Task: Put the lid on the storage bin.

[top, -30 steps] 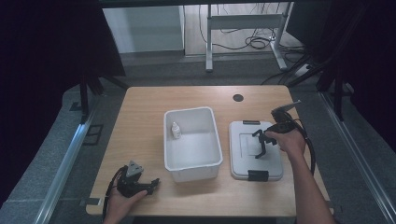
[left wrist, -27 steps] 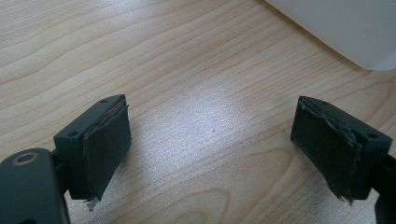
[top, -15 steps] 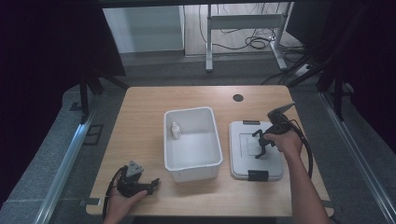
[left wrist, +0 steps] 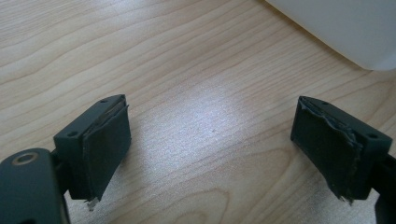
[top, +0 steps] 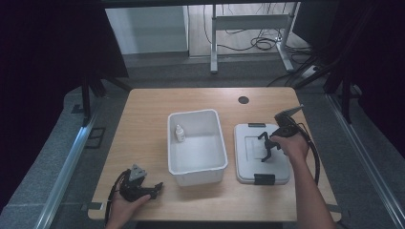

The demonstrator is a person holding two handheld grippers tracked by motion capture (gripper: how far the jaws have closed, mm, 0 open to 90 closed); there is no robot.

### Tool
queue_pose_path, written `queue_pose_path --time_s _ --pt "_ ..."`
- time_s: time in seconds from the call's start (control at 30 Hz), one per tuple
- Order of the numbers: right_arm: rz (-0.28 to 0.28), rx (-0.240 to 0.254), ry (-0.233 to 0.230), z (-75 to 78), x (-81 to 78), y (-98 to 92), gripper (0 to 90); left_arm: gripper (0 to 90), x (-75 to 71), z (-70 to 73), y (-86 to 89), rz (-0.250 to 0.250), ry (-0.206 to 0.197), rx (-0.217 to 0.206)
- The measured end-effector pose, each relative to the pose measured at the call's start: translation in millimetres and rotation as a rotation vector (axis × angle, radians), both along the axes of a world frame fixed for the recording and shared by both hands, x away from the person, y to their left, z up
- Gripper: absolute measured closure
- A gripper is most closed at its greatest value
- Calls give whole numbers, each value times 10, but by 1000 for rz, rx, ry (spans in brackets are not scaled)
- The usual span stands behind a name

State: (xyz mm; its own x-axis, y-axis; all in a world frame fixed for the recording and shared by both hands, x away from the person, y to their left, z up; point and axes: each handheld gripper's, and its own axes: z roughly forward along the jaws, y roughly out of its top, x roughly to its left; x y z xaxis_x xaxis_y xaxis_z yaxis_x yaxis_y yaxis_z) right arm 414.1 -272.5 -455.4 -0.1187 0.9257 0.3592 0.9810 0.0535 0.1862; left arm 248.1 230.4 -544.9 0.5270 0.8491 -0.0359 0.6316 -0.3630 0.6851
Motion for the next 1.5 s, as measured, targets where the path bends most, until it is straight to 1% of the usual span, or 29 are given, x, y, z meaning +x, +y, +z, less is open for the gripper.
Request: queue_pose_path --time_s 0.1,0.2,0.23,0.33,0.4,0.5,0.53,0.63,0.77,0.83,0.9,0.93,1.0,1.07,1.1,1.27,1.3,1.4,1.43,1.5 --pt "-14 8 -6 24 -10 -10 841 120 0 0 0 0 0 0" --pt "-19 4 -10 63 -27 -18 841 120 0 0 0 0 0 0" --pt "-21 14 -8 70 -32 -25 845 120 0 0 0 0 0 0" --pt "-23 23 -8 84 -44 -39 851 120 0 0 0 0 0 0" --pt "-29 27 -17 115 -63 -59 852 119 0 0 -1 0 0 0" --pt "-42 41 -23 146 -81 -94 853 119 0 0 -1 0 0 0" --pt "-48 43 -18 159 -85 -102 853 119 0 0 0 0 0 1" --pt "-56 53 -28 190 -106 -147 853 119 0 1 -1 0 1 0" --pt "-55 55 -36 233 -123 -186 853 119 0 1 0 0 1 1" --pt "-59 55 -46 301 -137 -210 853 119 0 1 -1 0 1 1" --pt "-60 55 -50 322 -142 -214 853 119 0 1 -1 0 1 1" --pt "-57 56 -60 386 -153 -224 853 119 0 0 -1 0 1 0" --pt "-53 57 -65 441 -164 -229 853 119 0 1 -1 0 1 0" --pt "-53 59 -68 469 -170 -231 853 119 0 1 -1 0 1 0" --pt "-52 61 -72 521 -180 -234 853 119 0 1 -1 0 1 0" --pt "-58 75 -94 683 -212 -244 853 119 0 1 -1 -1 1 1" --pt "-57 71 -100 709 -219 -249 853 119 -1 0 -3 2 0 -2" --pt "-61 77 -115 843 -242 -255 853 120 0 0 -2 1 -2 0" --pt "-59 76 -123 906 -250 -252 853 120 0 0 -2 1 -1 0" --pt "-52 73 -138 984 -260 -242 853 120 0 0 -2 1 -1 1"
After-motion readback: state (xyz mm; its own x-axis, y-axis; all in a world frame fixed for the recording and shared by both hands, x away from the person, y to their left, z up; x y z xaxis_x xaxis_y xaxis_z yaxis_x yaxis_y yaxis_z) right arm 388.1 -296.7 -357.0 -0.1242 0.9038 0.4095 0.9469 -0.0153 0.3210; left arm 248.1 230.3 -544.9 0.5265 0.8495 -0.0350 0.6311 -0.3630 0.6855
